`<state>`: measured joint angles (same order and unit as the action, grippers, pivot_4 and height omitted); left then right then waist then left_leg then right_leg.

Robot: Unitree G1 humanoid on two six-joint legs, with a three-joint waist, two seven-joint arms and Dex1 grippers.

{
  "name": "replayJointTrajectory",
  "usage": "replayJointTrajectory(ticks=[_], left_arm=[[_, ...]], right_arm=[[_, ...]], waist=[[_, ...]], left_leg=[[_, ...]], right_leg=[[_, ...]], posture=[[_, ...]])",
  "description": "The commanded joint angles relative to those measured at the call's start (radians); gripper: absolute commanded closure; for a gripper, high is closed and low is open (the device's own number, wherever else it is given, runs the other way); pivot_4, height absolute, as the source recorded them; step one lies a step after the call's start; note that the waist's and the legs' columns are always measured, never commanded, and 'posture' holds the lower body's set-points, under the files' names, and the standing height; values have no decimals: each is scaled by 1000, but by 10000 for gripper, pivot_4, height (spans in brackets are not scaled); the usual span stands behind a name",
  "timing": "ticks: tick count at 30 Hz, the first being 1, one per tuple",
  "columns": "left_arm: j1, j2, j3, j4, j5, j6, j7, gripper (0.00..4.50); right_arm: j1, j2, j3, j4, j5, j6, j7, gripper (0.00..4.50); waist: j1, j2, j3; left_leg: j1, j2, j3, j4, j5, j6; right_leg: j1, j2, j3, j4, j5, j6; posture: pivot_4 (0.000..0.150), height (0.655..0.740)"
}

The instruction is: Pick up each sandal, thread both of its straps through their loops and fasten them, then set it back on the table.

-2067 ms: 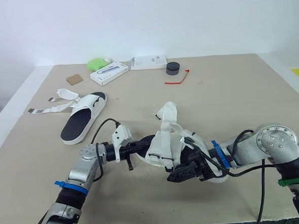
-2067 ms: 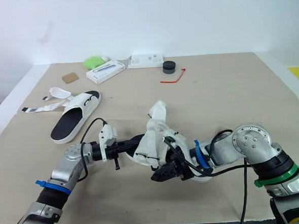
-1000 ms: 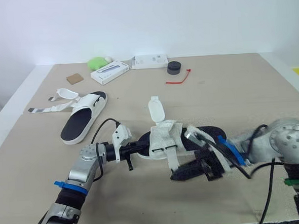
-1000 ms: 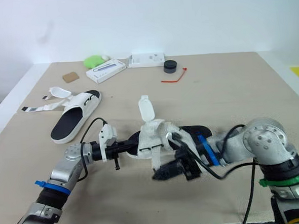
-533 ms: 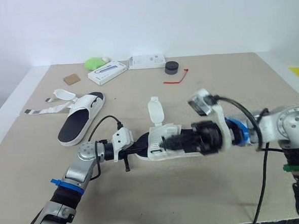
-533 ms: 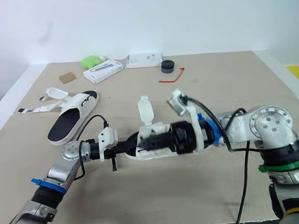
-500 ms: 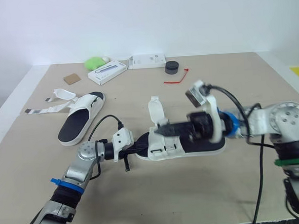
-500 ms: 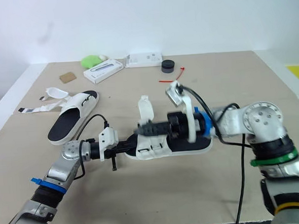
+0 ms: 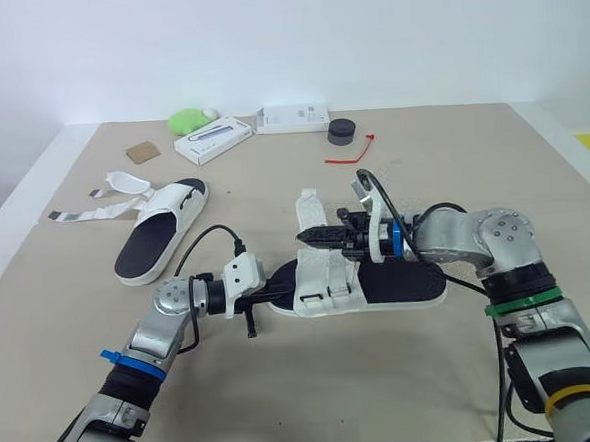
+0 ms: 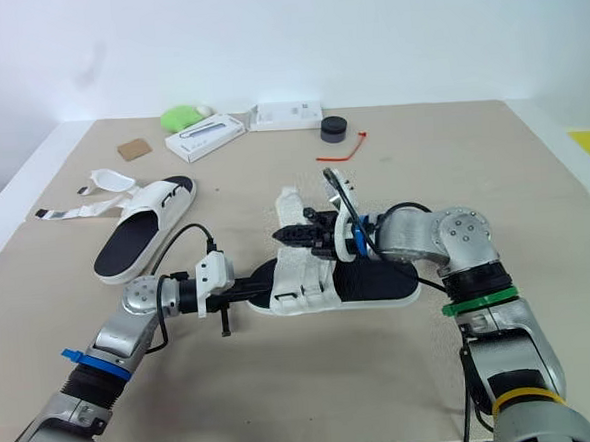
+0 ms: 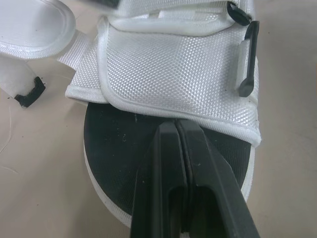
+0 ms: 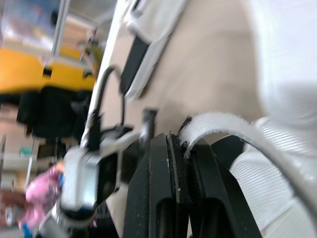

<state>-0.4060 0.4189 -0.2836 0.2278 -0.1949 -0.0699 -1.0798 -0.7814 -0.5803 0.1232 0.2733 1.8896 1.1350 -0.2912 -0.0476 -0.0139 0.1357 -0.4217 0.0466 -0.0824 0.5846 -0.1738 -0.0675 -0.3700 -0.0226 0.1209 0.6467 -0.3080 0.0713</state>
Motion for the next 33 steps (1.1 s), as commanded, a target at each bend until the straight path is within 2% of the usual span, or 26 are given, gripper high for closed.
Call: replayJointTrajectory(ticks=[1, 10, 16, 18, 20, 21, 22, 23, 25, 30, 33], left_arm=[[99, 56, -112, 127, 128, 46, -42, 45000], [89, 65, -120, 143, 135, 22, -47, 45000], [85, 65, -121, 146, 133, 24, -49, 45000], [89, 67, -120, 143, 133, 26, -47, 45000], [91, 69, -119, 140, 132, 28, -46, 45000], [92, 69, -120, 140, 132, 29, -46, 45000], [93, 70, -121, 138, 131, 30, -45, 45000], [93, 70, -121, 137, 130, 31, -44, 45000], [93, 70, -121, 137, 129, 31, -44, 45000], [92, 68, -121, 141, 131, 30, -44, 45000], [93, 65, -122, 142, 129, 30, -46, 45000]], right_arm=[[9, -2, -89, 1, 26, -6, -34, 44914], [42, 37, -137, -27, 64, -10, -94, 44914], [111, 71, -137, -29, -48, -64, -186, 44914], [144, 69, -130, -25, -68, -61, -219, 36735], [171, 81, -133, -15, -81, -77, -274, 32396], [177, 89, -139, -11, -93, -87, -298, 27421], [183, 97, -149, -3, -107, -101, -327, 24869], [187, 103, -160, 9, -113, -113, -353, 18543], [189, 116, -195, 30, -130, -118, -383, 11897], [155, 127, -244, 34, -121, -95, -366, 11897], [35, 104, -279, 43, -110, -53, -218, 11897]], waist=[[0, 0, 0], [-1, 2, 0], [-1, 2, -1], [-1, 3, -1], [-1, 2, -4], [-1, 2, -5], [0, 1, -12], [0, -2, -13], [-1, 2, -15], [0, 2, -16], [-1, 5, -14]], left_leg=[[0, 0, 0, 0, 0, 0], [0, 1, 0, 0, -2, 4], [0, 1, 0, 0, -3, 6], [0, 1, 0, 0, -3, 6], [0, 1, 0, 0, -3, 7], [1, 1, -1, 0, -4, 9], [1, 1, 0, 0, -5, 10], [6, 1, 0, 0, -8, 15], [9, 2, 0, -1, -11, 19], [16, 2, -1, -1, -15, 26], [16, 2, 0, -1, -15, 26]], right_leg=[[0, 0, 0, 0, 0, 0], [0, 2, 0, 0, 1, 2], [0, 3, 0, 1, 1, 2], [0, 3, 0, 1, 1, 2], [1, 3, 0, 1, 1, 2], [1, 3, 0, 1, 0, 1], [2, 3, 0, 1, 0, 0], [5, 3, -1, 1, -2, -2], [9, 3, 0, 1, -6, -3], [16, 4, -1, 1, -10, -9], [16, 4, -1, 1, -10, -9]], posture=[[1500, 7400], [1500, 7400], [1500, 7400], [1500, 7400], [1500, 7400], [1500, 7400], [1500, 7400], [1500, 7400], [1500, 7400], [1500, 7400], [1500, 7400]])
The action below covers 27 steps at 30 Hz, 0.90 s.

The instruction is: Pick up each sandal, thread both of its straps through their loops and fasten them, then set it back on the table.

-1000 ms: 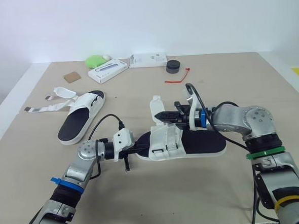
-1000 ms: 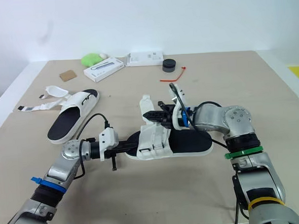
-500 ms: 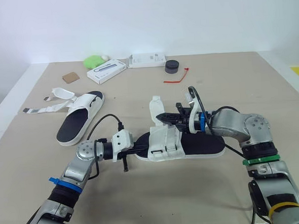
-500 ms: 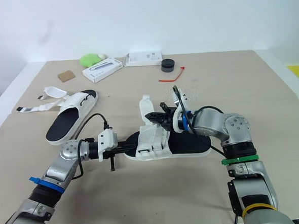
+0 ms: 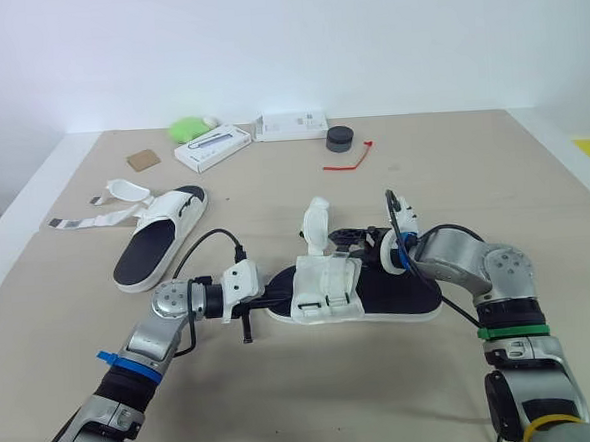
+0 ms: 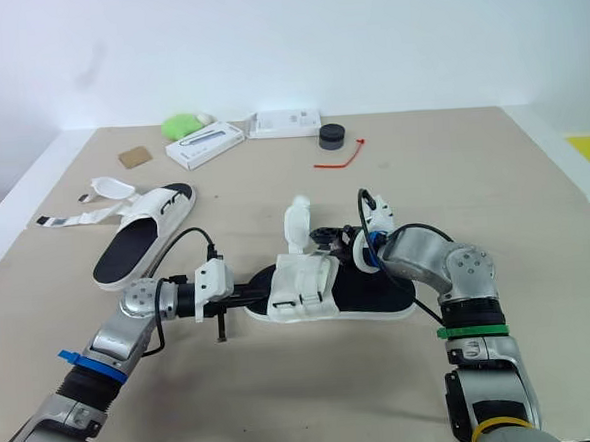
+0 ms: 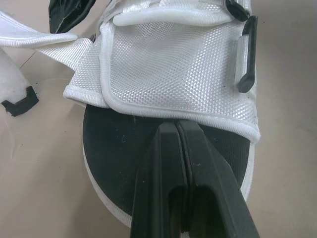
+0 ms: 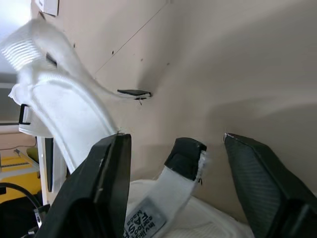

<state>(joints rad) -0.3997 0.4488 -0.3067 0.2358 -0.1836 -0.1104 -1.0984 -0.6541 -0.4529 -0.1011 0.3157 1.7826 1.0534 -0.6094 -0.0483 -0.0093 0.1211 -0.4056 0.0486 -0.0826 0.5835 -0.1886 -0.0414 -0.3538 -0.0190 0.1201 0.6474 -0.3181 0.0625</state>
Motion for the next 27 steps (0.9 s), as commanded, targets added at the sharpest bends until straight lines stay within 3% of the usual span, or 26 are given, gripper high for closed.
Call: replayJointTrajectory(ticks=[1, 4, 16, 27], left_arm=[[87, 34, -100, 135, 118, 71, -27, 45000], [87, 30, -102, 141, 120, 69, -27, 45000], [108, 26, -95, 132, 117, 71, -8, 45000], [135, 36, -82, 108, 106, 86, 3, 45000]], right_arm=[[-130, -36, -59, 12, -14, 49, 143, 11897], [-235, -66, -51, 79, -95, 104, 260, 11897], [-421, -45, 11, 315, -543, 221, 657, 11897], [-487, 74, -55, 372, -703, 293, 841, 11897]], waist=[[0, 3, 2], [0, 11, 6], [1, 13, 6], [0, 13, 6]], left_leg=[[0, 0, 0, 0, 0, 0], [0, 0, 1, 1, 0, 0], [0, 0, 1, 1, 0, 1], [0, 0, 0, 0, 0, 1]], right_leg=[[0, 0, 0, 0, 0, 0], [-1, 0, 1, 0, 0, 1], [-1, 1, 0, 0, 2, 4], [-1, 1, 0, 1, 2, 4]], posture=[[1500, 7400], [1500, 7400], [1500, 7400], [1500, 7400]])
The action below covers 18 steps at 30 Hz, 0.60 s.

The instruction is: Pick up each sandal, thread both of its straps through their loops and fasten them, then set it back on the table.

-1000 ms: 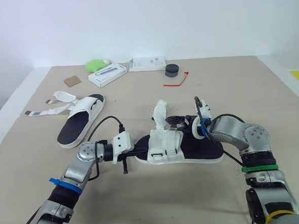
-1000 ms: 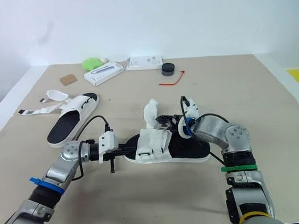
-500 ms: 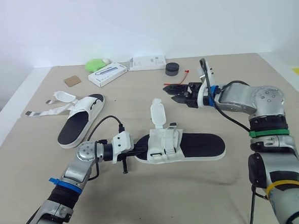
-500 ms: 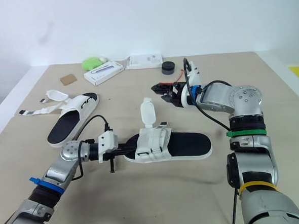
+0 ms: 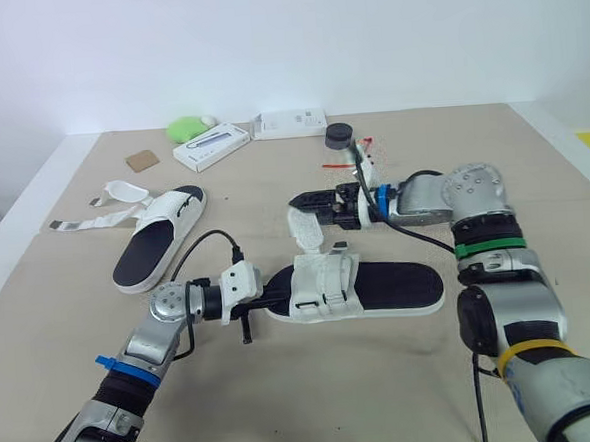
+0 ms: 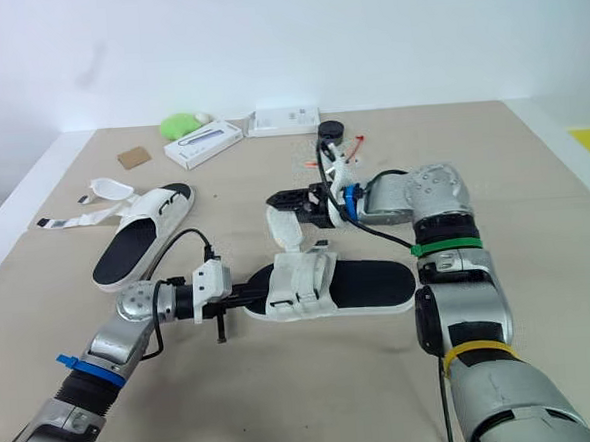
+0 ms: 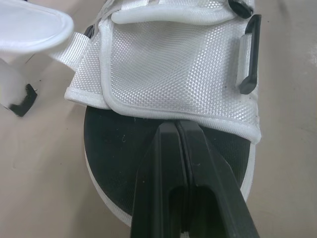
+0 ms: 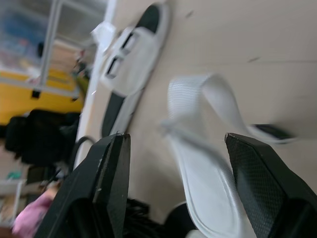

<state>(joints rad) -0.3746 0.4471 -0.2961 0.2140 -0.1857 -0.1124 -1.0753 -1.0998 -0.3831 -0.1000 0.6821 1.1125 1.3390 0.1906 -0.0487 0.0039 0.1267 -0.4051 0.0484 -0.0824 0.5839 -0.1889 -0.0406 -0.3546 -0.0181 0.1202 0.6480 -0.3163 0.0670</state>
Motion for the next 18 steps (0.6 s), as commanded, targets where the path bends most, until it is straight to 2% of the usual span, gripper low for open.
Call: replayJointTrajectory(ticks=[1, 18], left_arm=[[110, 38, -92, 130, 107, 88, -20, 45000], [116, 26, -74, 105, 78, 138, -6, 45000]], right_arm=[[-43, 10, -60, 8, -49, 8, 52, 11897], [-168, 127, -116, 208, -303, -143, 215, 11897]], waist=[[0, 0, 0], [-4, 1, 0]], left_leg=[[0, 0, 0, 0, 0, 0], [0, 0, 0, 0, 0, 0]], right_leg=[[0, 0, 0, 0, 0, 0], [0, 1, 0, 1, 0, 1]], posture=[[1500, 7400], [1500, 7400]])
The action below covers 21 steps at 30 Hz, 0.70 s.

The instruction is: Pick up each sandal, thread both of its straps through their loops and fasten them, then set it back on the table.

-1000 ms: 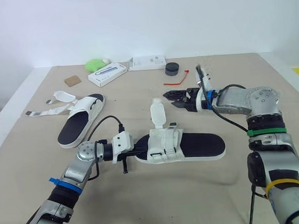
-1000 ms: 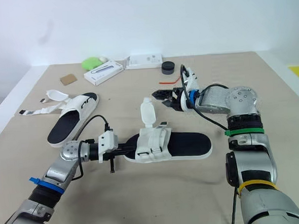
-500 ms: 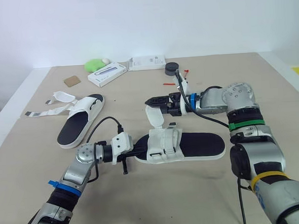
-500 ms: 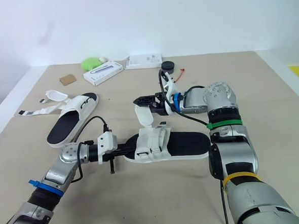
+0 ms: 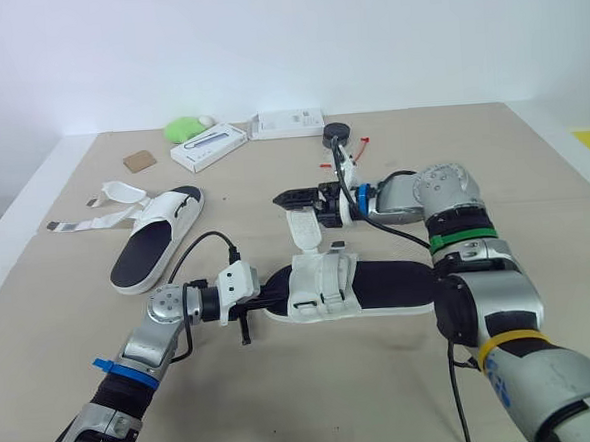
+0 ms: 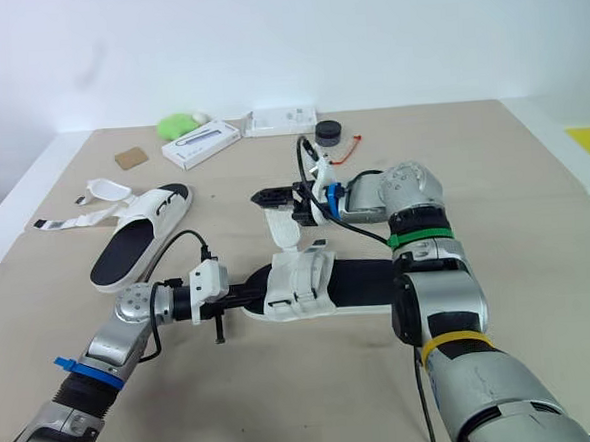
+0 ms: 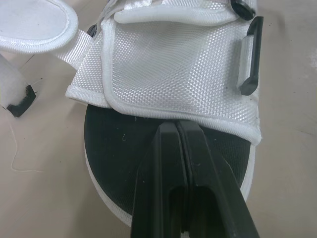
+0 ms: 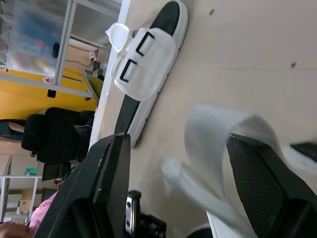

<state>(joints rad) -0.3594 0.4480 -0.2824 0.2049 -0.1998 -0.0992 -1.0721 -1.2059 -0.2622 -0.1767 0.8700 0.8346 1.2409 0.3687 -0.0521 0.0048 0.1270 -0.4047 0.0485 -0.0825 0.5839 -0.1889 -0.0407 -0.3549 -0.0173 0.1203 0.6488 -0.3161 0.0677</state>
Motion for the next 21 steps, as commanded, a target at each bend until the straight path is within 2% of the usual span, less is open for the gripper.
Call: replayJointTrajectory(ticks=[1, 7, 10, 14, 16, 20, 21], left_arm=[[103, 24, -87, 112, 91, 128, -8, 45000], [104, 21, -88, 104, 92, 138, -3, 45000], [97, 17, -87, 111, 93, 138, 0, 45000], [90, 13, -87, 119, 94, 136, 0, 45000], [85, 10, -87, 124, 94, 135, 0, 45000], [78, 7, -88, 132, 96, 134, -2, 45000], [75, 5, -89, 134, 96, 134, -2, 45000]], right_arm=[[-69, 7, -43, 33, -36, -54, 44, 11897], [-96, 19, -61, 88, -109, -158, 58, 11897], [-100, 21, -60, 86, -149, -219, 77, 20505], [-94, 26, -51, 55, -170, -214, 123, 38149], [-88, 27, -48, 30, -177, -210, 143, 44534], [-69, 26, -38, -50, -186, -213, 183, 44534], [-44, 23, -9, -123, -205, -245, 200, 44534]], waist=[[0, 0, 0], [-2, 0, 0], [-3, 0, 1], [-3, 1, 1], [-2, 1, 1], [-2, 2, 3], [-2, 2, 4]], left_leg=[[0, 0, 0, 0, 0, 0], [0, 0, 0, 0, 0, 0], [0, 0, 0, 0, 0, 0], [0, 0, 0, 0, 0, 0], [0, 0, 0, 0, 0, 0], [0, 0, 0, 0, 0, 0], [0, 0, 0, 0, 0, 0]], right_leg=[[0, 0, 0, 0, 0, 0], [0, 0, 0, 0, 0, 0], [0, 0, 0, 0, 0, 0], [0, 0, 0, 0, 0, 0], [0, 0, 0, 0, 0, -1], [0, 0, 0, 0, 0, 0], [0, 0, 0, 0, 0, 0]], posture=[[1500, 7400], [1500, 7400], [1500, 7400], [1500, 7400], [1500, 7400], [1500, 7400], [1500, 7400]])
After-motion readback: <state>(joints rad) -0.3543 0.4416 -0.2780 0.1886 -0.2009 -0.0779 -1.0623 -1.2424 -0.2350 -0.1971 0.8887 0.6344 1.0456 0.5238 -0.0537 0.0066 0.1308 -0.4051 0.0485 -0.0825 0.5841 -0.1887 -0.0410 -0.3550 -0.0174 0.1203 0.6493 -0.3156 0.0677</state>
